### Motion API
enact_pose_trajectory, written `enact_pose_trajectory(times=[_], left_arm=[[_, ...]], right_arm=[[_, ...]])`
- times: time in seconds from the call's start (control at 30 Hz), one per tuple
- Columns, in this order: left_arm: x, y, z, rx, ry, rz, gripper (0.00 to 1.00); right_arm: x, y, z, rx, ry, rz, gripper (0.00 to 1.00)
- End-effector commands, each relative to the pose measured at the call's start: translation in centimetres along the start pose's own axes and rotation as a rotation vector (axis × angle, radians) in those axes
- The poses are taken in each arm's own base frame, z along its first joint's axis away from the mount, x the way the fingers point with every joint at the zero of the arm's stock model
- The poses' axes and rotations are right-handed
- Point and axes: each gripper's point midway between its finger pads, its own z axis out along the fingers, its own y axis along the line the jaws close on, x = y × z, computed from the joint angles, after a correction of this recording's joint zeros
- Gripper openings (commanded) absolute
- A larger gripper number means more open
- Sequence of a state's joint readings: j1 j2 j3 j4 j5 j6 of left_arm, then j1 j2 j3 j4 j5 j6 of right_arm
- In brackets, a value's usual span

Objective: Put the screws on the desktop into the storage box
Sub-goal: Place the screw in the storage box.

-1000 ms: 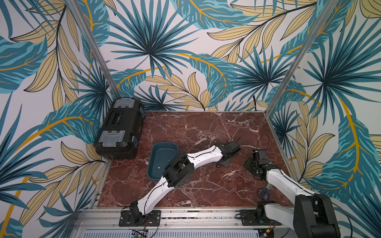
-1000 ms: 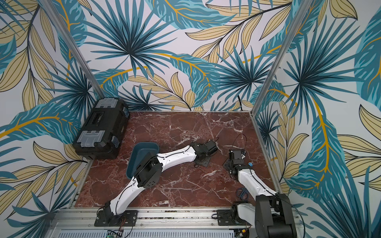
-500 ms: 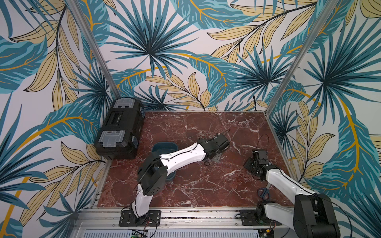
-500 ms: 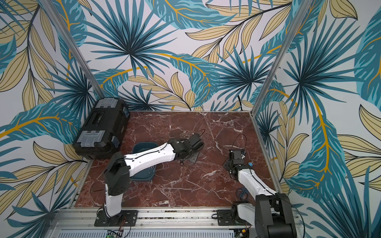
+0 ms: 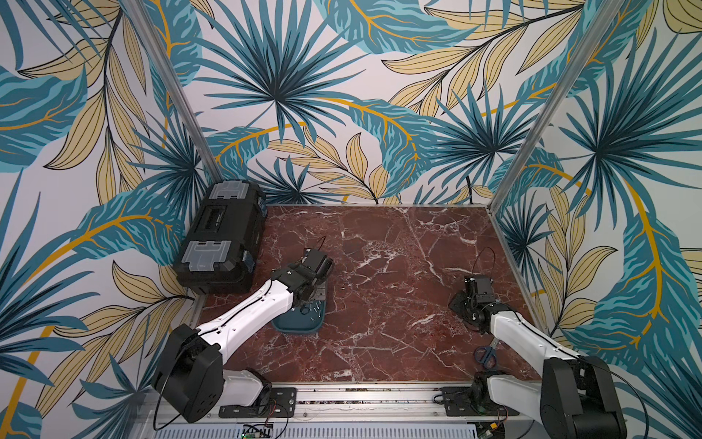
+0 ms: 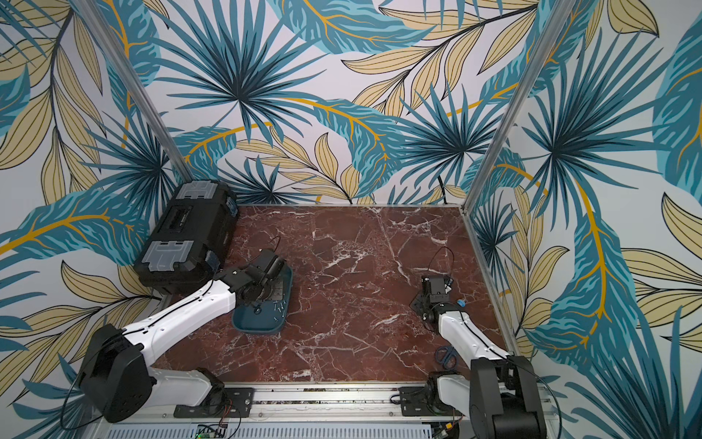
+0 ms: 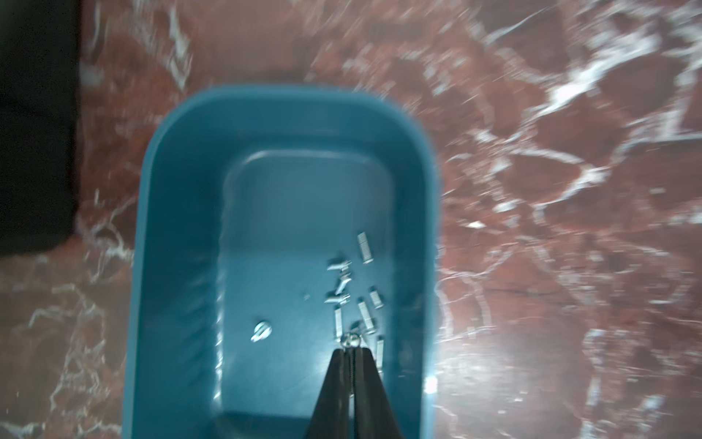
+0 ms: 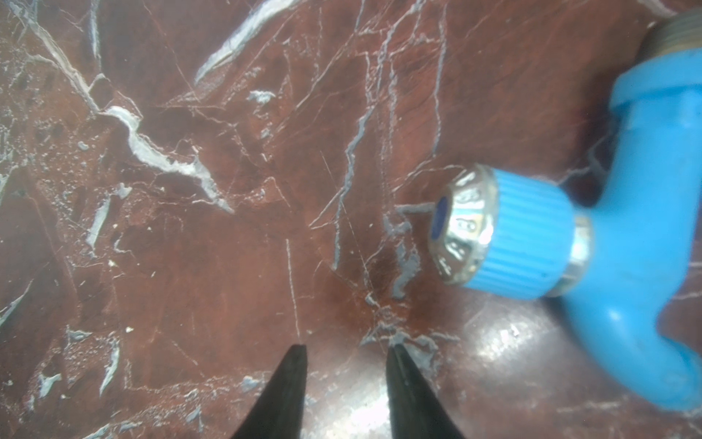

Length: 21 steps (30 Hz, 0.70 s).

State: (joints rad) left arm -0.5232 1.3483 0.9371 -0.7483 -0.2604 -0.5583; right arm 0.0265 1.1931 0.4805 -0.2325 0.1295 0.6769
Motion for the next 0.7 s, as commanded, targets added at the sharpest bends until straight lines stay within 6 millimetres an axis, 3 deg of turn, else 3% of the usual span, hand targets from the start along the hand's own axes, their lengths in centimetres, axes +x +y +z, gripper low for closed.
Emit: enact_pose_trajectory(times=[0.0, 0.1, 0.13, 0.23, 0.27, 0.33, 0.5, 0.67], left_arm=[[0.6, 0.8, 1.1, 0.022, 0.005, -0.047, 0.0], [0.8, 0.9, 1.9, 0.033, 0.016, -0.056, 0.0], [0.9, 0.9, 2.1, 0.036, 0.018, -0.06, 0.07], [0.7, 1.0, 2.1, 0.038, 0.007, -0.063, 0.51], [0.4, 1.1, 1.8, 0.037, -0.006, -0.067, 0.61], [-0.2, 1.4, 1.0, 0.036, -0.043, -0.072, 0.71], [-2.4, 3.0, -2.4, 0.014, -0.197, -0.094, 0.79], [-4.6, 6.0, -6.1, -0.058, -0.438, -0.134, 0.8]], right_arm=[[-0.3, 0.2, 0.1, -0.003, -0.002, -0.003, 0.4], [-0.4, 0.2, 0.0, -0.003, -0.009, 0.0, 0.4], [-0.4, 0.1, -0.1, -0.004, -0.012, 0.002, 0.4], [-0.3, 0.1, -0.2, -0.008, -0.016, 0.001, 0.4], [-0.4, 0.1, -0.2, -0.008, -0.016, 0.002, 0.4], [-0.4, 0.2, -0.3, -0.011, -0.016, -0.002, 0.4], [-1.0, 0.8, -1.4, -0.035, -0.027, -0.001, 0.4], [-4.1, 2.8, -4.4, -0.136, -0.167, -0.041, 0.42]])
